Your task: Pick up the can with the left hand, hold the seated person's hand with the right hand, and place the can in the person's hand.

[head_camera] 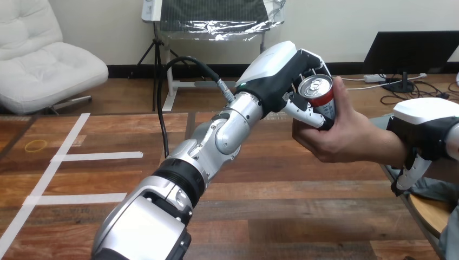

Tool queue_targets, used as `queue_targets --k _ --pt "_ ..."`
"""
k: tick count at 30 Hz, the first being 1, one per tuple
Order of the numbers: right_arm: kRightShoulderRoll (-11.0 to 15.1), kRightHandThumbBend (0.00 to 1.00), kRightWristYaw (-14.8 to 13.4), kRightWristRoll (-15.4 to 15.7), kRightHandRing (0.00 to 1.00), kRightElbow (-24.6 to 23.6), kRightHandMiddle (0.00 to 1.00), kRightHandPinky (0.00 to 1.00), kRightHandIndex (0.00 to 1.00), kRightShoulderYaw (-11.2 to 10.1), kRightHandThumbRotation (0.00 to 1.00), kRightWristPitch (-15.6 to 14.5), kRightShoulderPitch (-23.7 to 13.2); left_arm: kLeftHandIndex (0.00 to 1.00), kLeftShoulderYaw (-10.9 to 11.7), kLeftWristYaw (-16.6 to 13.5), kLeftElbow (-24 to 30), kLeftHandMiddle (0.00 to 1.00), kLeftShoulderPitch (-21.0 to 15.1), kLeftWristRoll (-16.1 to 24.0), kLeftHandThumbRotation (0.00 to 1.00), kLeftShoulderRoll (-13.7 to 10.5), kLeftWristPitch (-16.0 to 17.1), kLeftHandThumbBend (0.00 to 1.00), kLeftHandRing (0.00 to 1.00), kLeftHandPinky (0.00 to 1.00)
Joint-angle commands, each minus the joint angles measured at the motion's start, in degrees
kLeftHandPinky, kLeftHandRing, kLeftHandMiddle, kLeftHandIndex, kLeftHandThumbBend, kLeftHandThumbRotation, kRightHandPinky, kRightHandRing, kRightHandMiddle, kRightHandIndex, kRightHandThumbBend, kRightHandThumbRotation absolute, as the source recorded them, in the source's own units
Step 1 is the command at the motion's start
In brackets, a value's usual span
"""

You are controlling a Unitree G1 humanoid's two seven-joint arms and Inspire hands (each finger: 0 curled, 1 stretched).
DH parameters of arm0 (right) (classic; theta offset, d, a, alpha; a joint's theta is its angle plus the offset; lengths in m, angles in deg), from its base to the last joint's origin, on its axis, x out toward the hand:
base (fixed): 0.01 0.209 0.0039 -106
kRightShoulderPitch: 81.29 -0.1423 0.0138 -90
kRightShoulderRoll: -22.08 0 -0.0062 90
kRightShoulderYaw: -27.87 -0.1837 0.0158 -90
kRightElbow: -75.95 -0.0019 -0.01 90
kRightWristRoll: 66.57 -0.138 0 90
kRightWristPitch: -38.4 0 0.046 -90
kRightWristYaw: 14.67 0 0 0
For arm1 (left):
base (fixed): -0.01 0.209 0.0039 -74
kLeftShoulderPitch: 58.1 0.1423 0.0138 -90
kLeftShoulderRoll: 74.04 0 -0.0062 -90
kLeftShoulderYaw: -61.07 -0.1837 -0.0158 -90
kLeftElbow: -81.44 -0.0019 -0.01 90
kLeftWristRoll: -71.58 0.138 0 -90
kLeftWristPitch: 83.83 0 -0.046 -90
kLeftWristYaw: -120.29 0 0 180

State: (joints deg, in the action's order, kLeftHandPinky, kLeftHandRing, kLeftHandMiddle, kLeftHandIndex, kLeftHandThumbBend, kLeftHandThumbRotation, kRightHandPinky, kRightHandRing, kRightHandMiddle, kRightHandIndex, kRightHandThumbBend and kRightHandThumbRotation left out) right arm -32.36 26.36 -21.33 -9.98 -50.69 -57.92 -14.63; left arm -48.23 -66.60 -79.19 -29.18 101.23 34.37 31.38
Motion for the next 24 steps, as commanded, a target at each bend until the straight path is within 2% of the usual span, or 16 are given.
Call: queue_targets --k 1,14,24 --pt "2.04 0.71 -1.3 0.39 0.27 -1.91 0.37 0.17 0.37 -1.72 0.0 0.86 -5.12 0.48 -0.5 0.52 1.22 0.48 -3.42 -0.41 0.0 1.76 -0.12 0.59 0.41 0.37" --pt "2.3 0.73 -1.42 0.72 0.31 -1.07 0.42 0.22 0.46 -1.63 0.01 2.18 -5.05 0.49 -0.5 0.66 1.16 0.47 -3.14 -0.37 0.0 1.61 -0.14 0.59 0.41 0.36" --pt "2.42 0.79 -2.57 1.23 0.27 -0.64 0.38 0.18 0.53 -1.57 0.13 2.99 -4.7 0.49 -0.34 0.95 0.95 0.48 -3.02 -0.51 0.0 1.4 -0.34 0.59 0.41 0.37"
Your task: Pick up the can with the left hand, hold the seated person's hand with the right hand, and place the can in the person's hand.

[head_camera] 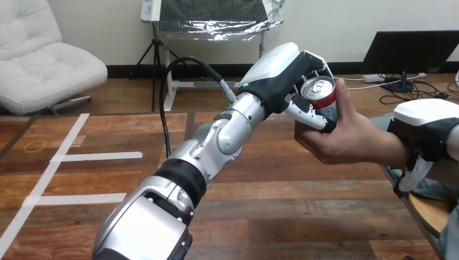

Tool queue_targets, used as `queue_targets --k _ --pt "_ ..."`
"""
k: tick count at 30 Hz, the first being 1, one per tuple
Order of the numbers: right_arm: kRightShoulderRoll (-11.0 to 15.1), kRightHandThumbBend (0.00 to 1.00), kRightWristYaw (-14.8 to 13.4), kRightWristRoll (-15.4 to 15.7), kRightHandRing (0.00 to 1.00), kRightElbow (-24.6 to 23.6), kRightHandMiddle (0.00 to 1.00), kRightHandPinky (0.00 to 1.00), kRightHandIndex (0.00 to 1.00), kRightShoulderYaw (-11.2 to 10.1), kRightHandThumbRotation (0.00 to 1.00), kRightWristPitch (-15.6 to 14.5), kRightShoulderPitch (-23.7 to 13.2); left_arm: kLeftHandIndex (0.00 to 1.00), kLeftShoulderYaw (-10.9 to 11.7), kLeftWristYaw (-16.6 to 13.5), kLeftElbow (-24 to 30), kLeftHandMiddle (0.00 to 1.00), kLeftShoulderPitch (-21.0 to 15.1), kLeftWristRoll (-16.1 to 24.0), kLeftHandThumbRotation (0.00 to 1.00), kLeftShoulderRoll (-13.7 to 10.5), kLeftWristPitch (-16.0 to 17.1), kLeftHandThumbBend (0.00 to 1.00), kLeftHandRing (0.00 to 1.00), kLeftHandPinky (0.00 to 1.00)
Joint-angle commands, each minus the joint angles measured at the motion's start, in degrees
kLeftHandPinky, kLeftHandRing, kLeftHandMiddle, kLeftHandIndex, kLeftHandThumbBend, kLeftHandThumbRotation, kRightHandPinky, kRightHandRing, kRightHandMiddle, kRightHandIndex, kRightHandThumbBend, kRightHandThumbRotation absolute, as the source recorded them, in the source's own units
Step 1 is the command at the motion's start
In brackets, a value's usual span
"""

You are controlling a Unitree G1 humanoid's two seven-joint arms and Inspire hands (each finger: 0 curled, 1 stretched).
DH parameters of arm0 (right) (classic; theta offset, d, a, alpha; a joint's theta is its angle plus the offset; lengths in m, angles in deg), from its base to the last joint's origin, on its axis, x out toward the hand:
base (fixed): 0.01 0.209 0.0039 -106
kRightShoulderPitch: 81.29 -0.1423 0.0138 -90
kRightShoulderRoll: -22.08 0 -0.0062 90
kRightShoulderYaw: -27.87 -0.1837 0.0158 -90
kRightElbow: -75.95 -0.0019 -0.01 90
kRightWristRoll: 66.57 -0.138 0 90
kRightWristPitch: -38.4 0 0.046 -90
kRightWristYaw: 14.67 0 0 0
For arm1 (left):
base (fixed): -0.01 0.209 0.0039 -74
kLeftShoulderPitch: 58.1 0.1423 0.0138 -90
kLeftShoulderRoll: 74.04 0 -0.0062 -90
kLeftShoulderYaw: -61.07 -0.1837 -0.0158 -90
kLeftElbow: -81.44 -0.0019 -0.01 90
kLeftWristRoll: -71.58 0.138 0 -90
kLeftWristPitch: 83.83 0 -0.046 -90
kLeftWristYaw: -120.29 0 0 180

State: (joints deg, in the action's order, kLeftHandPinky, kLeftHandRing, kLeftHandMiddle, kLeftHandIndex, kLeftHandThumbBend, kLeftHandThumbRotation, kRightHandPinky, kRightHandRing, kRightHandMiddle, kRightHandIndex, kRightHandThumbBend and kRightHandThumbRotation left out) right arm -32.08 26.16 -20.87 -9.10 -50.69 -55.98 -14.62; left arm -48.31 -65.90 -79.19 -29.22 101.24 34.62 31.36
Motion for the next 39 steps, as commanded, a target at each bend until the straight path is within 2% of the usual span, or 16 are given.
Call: queue_targets --k 1,8,15,24,39 --pt "2.16 0.79 -2.47 0.82 0.26 -1.48 0.37 0.18 0.54 -1.57 0.13 1.19 -4.68 0.49 -0.26 0.24 0.92 0.48 -2.99 -0.51 0.0 1.15 -0.34 0.59 0.42 0.37" --pt "2.41 0.8 -2.28 1.4 0.29 -1.48 0.4 0.19 0.57 -1.42 0.17 1.66 -4.59 0.49 -0.43 -0.01 0.83 0.48 -2.98 -0.24 0.0 0.85 -0.28 0.6 0.42 0.38" --pt "2.94 0.78 -2.0 1.76 0.47 -1.41 0.56 0.35 0.63 -1.37 0.2 3.03 -4.54 0.49 -0.15 0.28 0.67 0.47 -3.03 -0.54 0.0 0.65 -0.15 0.6 0.41 0.36" --pt "3.05 0.76 -1.89 1.82 0.57 -1.46 0.65 0.46 0.68 -1.79 0.21 3.47 -4.29 0.48 -0.06 0.12 0.57 0.47 -3.08 -0.5 0.0 0.31 -0.1 0.61 0.41 0.36" --pt "3.13 0.76 -2.11 2.12 0.63 -0.75 0.7 0.5 0.72 -1.52 0.21 3.57 -4.43 0.48 -0.04 1.1 0.47 0.47 -3.66 -0.39 0.0 -0.15 -1.7 0.61 0.41 0.36"
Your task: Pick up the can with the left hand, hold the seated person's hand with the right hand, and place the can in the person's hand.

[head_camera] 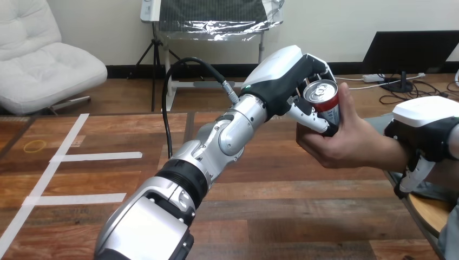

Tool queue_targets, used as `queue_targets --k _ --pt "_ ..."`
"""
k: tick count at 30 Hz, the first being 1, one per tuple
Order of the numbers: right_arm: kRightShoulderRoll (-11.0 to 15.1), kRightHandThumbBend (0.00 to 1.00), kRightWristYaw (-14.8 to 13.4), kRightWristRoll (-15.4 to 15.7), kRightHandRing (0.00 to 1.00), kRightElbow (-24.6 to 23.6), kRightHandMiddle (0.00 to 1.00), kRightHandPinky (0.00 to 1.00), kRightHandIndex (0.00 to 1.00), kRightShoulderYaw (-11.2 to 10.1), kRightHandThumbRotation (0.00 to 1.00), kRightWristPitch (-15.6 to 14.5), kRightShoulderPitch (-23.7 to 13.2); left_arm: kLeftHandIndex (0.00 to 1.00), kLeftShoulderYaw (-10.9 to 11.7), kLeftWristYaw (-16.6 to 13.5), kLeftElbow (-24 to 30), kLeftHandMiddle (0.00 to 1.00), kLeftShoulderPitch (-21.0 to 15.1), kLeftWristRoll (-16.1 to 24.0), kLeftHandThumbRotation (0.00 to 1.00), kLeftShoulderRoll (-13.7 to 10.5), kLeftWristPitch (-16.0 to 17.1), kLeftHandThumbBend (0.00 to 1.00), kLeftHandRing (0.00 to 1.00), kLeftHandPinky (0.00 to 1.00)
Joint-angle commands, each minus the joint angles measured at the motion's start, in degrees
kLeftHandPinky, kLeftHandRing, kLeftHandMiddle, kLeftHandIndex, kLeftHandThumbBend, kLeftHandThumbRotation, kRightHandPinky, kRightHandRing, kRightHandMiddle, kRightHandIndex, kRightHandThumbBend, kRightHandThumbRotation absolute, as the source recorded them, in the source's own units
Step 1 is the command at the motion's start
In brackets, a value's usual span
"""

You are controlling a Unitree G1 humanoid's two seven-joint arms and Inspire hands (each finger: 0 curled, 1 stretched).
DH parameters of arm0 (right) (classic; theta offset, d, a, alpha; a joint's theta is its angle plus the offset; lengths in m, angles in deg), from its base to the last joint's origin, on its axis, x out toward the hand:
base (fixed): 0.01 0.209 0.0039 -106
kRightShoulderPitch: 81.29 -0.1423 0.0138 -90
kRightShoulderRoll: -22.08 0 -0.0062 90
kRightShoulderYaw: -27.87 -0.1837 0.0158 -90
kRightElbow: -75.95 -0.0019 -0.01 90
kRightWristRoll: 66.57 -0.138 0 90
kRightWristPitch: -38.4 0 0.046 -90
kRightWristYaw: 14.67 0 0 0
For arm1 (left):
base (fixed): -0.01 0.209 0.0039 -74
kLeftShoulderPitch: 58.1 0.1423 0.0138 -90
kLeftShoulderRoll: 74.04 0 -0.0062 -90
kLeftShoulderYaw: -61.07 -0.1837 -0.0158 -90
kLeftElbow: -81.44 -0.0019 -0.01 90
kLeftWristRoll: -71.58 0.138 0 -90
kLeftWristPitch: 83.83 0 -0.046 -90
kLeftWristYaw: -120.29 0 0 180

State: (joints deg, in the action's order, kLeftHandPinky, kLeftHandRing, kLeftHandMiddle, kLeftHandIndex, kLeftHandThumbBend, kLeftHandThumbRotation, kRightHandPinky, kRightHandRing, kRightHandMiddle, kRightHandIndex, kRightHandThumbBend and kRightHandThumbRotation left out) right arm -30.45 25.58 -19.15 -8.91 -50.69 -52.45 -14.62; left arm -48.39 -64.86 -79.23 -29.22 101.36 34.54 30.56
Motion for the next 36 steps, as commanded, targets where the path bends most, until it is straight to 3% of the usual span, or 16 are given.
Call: queue_targets --k 1,19,27,36 --pt "1.52 0.76 -1.58 0.33 0.63 -0.9 0.7 0.5 0.72 -1.53 0.2 0.1 -4.44 0.48 0.02 0.13 0.51 0.47 -3.71 -0.47 0.0 -0.08 -1.1 0.61 0.41 0.36" --pt "1.48 0.76 -1.42 -0.5 0.72 -1.31 0.77 0.59 0.77 -1.99 0.18 -0.37 -4.34 0.58 -0.62 2.56 0.23 0.58 -5.12 0.38 0.0 -1.18 -4.01 0.65 0.54 0.48" --pt "1.34 0.76 0.38 -0.81 0.79 -1.95 0.83 0.66 0.82 -2.01 0.17 -2.03 -4.52 0.66 -0.55 5.98 0.22 0.66 -6.11 0.18 0.03 -1.56 -7.06 0.69 0.61 0.54" --pt "1.59 0.77 1.35 -1.47 0.86 -2.59 0.88 0.73 0.85 -2.38 0.16 -2.71 -4.3 0.73 -0.55 8.59 0.63 0.74 -6.47 0.11 0.07 -2.45 -7.6 0.73 0.7 0.61"
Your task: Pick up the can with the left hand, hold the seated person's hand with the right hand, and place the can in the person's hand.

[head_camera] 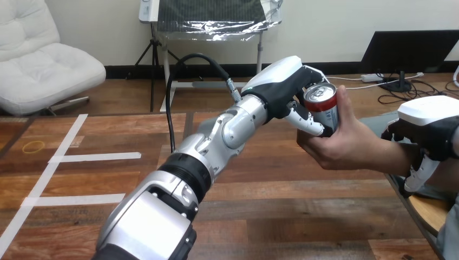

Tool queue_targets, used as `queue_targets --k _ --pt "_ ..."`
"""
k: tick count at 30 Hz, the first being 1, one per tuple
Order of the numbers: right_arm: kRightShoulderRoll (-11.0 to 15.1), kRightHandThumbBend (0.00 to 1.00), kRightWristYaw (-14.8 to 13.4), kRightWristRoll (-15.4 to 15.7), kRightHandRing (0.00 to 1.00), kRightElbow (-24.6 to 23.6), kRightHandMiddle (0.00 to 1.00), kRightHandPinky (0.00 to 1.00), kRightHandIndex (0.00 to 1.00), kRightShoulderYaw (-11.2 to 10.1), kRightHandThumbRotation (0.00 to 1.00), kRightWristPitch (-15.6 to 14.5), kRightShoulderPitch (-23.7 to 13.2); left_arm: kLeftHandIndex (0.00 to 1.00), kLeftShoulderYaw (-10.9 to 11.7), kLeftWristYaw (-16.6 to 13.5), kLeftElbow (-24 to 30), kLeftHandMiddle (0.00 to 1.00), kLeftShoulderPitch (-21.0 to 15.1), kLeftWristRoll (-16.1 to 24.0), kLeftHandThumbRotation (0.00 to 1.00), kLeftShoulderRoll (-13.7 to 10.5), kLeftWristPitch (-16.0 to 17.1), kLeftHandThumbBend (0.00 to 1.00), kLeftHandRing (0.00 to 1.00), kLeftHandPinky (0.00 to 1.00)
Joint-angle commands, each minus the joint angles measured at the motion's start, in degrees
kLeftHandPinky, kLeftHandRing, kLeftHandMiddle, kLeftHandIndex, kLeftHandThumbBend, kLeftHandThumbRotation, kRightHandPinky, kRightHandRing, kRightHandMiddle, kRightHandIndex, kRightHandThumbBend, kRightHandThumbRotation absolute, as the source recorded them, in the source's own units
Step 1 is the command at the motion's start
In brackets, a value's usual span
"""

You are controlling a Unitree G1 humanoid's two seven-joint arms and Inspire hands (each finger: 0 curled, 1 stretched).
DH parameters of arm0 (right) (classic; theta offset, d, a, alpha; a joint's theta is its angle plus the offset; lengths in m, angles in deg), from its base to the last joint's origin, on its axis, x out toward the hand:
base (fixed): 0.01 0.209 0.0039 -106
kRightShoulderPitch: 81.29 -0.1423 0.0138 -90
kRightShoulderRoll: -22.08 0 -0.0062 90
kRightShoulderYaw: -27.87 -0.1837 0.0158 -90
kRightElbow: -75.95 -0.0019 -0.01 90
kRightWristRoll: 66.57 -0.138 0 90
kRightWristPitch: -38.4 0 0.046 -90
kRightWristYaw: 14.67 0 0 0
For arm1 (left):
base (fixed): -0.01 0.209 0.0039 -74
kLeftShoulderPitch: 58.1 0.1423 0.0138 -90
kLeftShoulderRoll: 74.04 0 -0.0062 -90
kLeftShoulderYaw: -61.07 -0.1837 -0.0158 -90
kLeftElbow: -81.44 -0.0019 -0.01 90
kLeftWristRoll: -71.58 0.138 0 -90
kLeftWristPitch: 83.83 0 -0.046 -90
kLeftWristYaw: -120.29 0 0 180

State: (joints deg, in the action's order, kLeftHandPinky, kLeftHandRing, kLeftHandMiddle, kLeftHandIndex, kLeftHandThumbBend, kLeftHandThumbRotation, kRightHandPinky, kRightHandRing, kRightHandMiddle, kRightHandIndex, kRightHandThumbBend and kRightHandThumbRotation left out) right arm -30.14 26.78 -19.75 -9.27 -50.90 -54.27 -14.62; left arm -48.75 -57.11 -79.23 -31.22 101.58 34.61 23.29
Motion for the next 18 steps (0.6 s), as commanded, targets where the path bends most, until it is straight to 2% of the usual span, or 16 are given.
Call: queue_targets --k 1,11,18 --pt "1.28 0.77 0.24 -0.88 0.87 -2.29 0.89 0.75 0.86 -2.21 0.16 -0.97 -4.28 0.74 -0.21 0.99 0.65 0.75 -4.5 -0.08 0.07 -2.59 -0.33 0.73 0.71 0.62" --pt "1.44 0.78 0.45 -0.69 0.91 -2.51 0.92 0.82 0.88 -2.35 0.16 -1.55 -4.2 0.75 0.42 2.85 0.6 0.77 -4.83 -0.62 0.1 -3.93 -0.2 0.74 0.73 0.64" --pt "1.67 0.79 0.85 -0.56 0.93 -2.44 0.94 0.84 0.89 -2.29 0.16 -1.75 -4.33 0.74 0.73 2.83 0.63 0.77 -4.87 -0.82 0.09 -4.74 -0.03 0.73 0.71 0.63"
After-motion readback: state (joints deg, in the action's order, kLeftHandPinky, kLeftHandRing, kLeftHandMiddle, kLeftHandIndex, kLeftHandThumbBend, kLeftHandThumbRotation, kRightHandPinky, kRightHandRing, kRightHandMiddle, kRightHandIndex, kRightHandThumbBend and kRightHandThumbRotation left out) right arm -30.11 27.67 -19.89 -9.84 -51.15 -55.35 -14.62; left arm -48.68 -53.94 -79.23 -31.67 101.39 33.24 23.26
